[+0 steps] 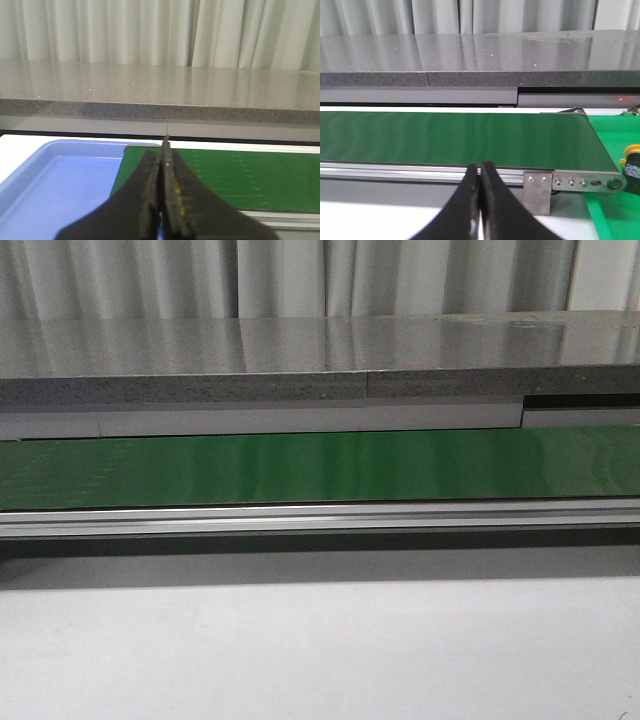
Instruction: Move button from left to right
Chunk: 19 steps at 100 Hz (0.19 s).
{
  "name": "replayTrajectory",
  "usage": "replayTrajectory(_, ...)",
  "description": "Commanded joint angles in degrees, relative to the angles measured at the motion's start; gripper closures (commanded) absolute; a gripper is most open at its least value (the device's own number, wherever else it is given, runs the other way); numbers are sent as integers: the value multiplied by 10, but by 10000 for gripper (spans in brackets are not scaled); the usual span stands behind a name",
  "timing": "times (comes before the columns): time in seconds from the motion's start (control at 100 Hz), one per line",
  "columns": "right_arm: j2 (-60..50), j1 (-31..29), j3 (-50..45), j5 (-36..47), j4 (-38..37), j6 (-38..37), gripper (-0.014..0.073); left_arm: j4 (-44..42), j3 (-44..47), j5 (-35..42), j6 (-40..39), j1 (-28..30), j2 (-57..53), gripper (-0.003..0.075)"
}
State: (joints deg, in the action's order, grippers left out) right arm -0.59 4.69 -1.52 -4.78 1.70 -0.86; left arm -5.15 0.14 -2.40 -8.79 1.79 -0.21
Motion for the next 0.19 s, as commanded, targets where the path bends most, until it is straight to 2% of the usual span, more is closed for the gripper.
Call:
replayTrajectory(0.0,-11,0,9,48,-4,1,662,2,26,42,-4,-4,-17,741)
replayTrajectory(0.18,-11,0,9,48,-4,1,662,2,26,42,-4,-4,-17,741)
